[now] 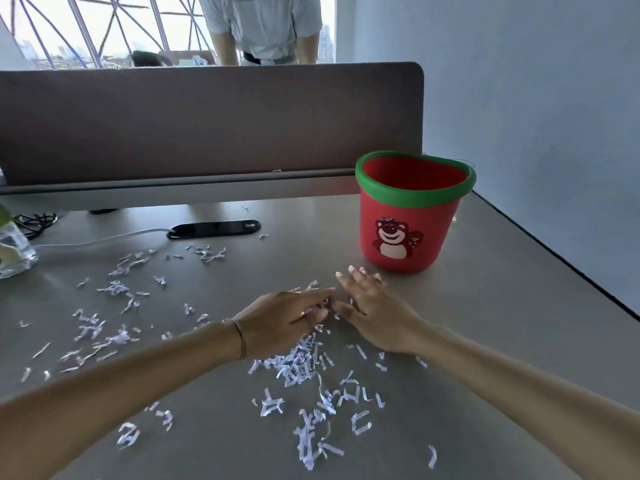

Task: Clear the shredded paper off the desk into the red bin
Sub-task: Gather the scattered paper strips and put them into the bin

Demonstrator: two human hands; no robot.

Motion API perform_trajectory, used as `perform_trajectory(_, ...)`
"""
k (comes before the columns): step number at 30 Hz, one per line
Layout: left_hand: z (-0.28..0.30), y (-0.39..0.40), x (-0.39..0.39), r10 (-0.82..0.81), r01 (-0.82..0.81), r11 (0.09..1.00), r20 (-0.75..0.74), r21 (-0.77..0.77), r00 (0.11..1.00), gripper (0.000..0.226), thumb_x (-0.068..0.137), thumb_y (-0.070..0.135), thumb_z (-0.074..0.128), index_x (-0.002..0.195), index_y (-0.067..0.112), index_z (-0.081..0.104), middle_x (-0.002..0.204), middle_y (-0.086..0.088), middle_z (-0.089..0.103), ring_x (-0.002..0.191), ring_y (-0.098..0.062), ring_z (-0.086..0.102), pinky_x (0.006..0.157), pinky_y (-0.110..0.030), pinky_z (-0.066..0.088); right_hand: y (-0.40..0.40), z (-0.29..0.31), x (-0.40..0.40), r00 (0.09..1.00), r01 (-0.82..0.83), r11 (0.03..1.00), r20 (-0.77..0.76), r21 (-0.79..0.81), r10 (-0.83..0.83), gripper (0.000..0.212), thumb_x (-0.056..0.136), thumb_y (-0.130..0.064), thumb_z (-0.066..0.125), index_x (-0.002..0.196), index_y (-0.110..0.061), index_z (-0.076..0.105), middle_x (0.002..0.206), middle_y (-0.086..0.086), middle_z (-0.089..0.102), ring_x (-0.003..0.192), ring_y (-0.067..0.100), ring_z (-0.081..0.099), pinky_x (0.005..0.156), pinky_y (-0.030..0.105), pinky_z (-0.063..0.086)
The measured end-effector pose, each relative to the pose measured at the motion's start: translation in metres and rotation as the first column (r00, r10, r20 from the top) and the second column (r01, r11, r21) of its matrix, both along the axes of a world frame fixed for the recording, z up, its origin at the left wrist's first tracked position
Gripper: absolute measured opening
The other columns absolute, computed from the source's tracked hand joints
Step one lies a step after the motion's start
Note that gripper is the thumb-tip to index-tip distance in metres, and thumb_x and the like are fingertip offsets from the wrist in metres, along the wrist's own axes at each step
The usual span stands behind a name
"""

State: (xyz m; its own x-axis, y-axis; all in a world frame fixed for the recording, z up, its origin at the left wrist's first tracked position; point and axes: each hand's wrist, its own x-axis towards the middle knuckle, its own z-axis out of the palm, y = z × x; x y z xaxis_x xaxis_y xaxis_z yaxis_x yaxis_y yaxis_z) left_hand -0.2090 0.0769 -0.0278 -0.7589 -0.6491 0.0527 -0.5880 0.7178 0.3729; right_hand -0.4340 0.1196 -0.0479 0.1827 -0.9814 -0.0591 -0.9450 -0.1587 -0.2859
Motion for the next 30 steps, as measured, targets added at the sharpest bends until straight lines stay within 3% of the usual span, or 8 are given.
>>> perform_trajectory(3,-0.002,0.015,0.03,0.117,-0.121,0.99,-0.068,-0.071,0.991,0.046,0.103,0.049,0.039,0.149,0.047,0.037,0.124,0.008,0.068,0.101,-0.008,0.064,0.086,-0.031,0.052,-0.003,-0.001,0.026,0.998,-0.06,0.998,-0.001,0.0,0.06,0.075,0.1,-0.069,0.014,0.163,-0.029,0.003,0.171,0.005,-0.005,0.158,0.02,-0.01,0.126,0.04,-0.008)
perform_trajectory(7,-0.012,0.021,0.061,0.201,-0.208,0.976,-0.094,-0.067,0.975,0.062,0.1,0.058,0.031,0.156,0.031,0.034,0.16,0.006,0.039,0.147,-0.008,0.035,0.12,-0.038,0.031,0.009,0.001,0.044,0.979,-0.206,0.978,0.016,0.017,0.205,0.092,0.085,-0.08,0.004,0.163,-0.032,0.007,0.171,0.0,-0.004,0.157,0.014,-0.01,0.125,0.034,-0.008)
perform_trajectory(10,-0.021,0.021,0.067,0.313,-0.313,0.949,-0.005,-0.035,0.95,0.068,0.1,0.062,0.029,0.16,0.03,0.021,0.168,0.002,0.016,0.156,-0.012,0.008,0.127,-0.043,0.012,0.025,0.008,0.037,0.964,-0.226,0.974,0.144,-0.006,0.225,0.087,0.089,-0.076,0.014,0.163,-0.03,0.016,0.171,-0.004,0.005,0.157,0.009,-0.001,0.127,0.032,-0.002)
perform_trajectory(14,-0.024,0.019,0.047,0.375,-0.374,0.927,0.04,-0.019,0.926,0.082,0.09,0.077,0.015,0.16,0.034,0.018,0.169,0.004,0.013,0.156,-0.011,0.004,0.127,-0.04,0.001,0.055,0.011,-0.004,0.968,-0.051,0.988,0.236,-0.143,0.084,0.058,0.107,-0.048,0.037,0.159,-0.024,0.033,0.169,0.002,0.024,0.156,0.01,0.011,0.127,0.032,0.005)
perform_trajectory(21,-0.021,0.047,-0.008,0.098,-0.093,0.993,-0.073,0.074,0.992,0.104,0.075,0.094,0.014,0.16,0.033,0.02,0.166,0.008,0.024,0.154,-0.008,0.013,0.126,-0.035,0.003,0.136,0.005,-0.077,0.953,0.283,0.957,0.129,-0.057,-0.274,0.061,0.104,-0.056,0.028,0.161,-0.037,0.019,0.172,-0.003,0.008,0.158,0.012,-0.004,0.128,0.036,-0.002)
perform_trajectory(25,-0.029,0.062,-0.012,0.041,-0.049,0.991,-0.07,-0.127,0.997,0.085,0.078,0.084,0.049,0.149,0.037,0.044,0.153,0.01,0.044,0.142,-0.013,0.037,0.119,-0.037,0.03,0.162,-0.006,-0.081,0.95,0.3,0.954,0.1,-0.028,-0.296,0.066,0.1,-0.063,0.024,0.161,-0.04,0.014,0.172,-0.006,0.003,0.157,0.009,-0.008,0.128,0.038,-0.004)
perform_trajectory(28,-0.032,0.056,-0.006,0.084,-0.132,0.963,-0.204,-0.236,0.975,0.036,0.087,0.06,0.06,0.113,0.036,0.067,0.111,0.013,0.061,0.107,-0.014,0.057,0.089,-0.034,0.05,0.164,-0.01,-0.074,0.948,0.315,0.949,0.054,-0.022,-0.313,0.067,0.1,-0.066,0.021,0.162,-0.041,0.009,0.172,-0.006,0.0,0.157,0.01,-0.01,0.128,0.038,-0.006)
perform_trajectory(30,-0.029,0.054,-0.004,0.132,-0.194,0.947,-0.242,-0.254,0.961,0.02,0.091,0.048,0.059,0.092,0.029,0.065,0.087,0.01,0.059,0.085,-0.019,0.061,0.07,-0.033,0.048,0.158,-0.009,-0.069,0.944,0.329,0.944,0.025,-0.023,-0.329,0.068,0.101,-0.066,0.02,0.162,-0.04,0.008,0.172,-0.003,-0.001,0.157,0.013,-0.01,0.128,0.038,-0.006)
